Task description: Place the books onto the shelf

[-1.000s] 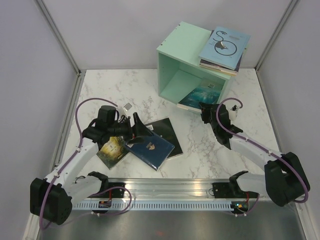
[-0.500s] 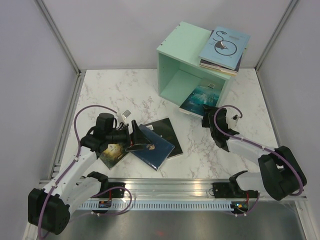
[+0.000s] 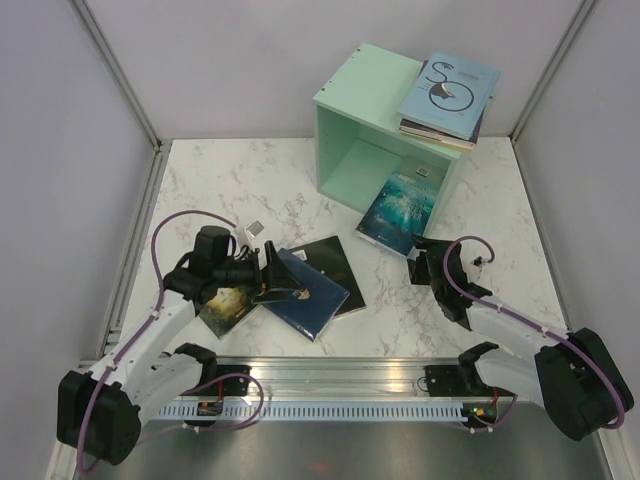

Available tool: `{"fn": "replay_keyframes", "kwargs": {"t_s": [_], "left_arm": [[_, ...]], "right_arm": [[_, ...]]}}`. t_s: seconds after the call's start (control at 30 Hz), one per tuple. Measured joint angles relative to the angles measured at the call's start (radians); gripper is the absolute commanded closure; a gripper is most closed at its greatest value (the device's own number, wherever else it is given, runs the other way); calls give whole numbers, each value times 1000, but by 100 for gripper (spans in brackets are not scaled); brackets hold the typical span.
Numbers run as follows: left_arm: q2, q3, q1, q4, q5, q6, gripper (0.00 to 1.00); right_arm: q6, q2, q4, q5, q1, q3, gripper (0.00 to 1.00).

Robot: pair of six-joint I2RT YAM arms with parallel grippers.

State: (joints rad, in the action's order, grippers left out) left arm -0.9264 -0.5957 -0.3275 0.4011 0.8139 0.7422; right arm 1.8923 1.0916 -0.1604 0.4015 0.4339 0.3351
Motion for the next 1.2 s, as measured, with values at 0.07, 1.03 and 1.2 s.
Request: {"fn": "replay_keyframes", "kwargs": {"t_s": [0.07, 1.03, 1.2], "left_arm": [[-1, 2, 0, 0, 0, -1, 9], [103, 65, 0, -6, -27, 16, 11], [146, 72, 0, 9, -33, 25, 11]], "right_arm": [[1, -5, 3, -18, 1, -18, 26], [-381, 280, 328, -193, 292, 327, 83], [-467, 397, 484, -177, 286, 444, 86]]}}
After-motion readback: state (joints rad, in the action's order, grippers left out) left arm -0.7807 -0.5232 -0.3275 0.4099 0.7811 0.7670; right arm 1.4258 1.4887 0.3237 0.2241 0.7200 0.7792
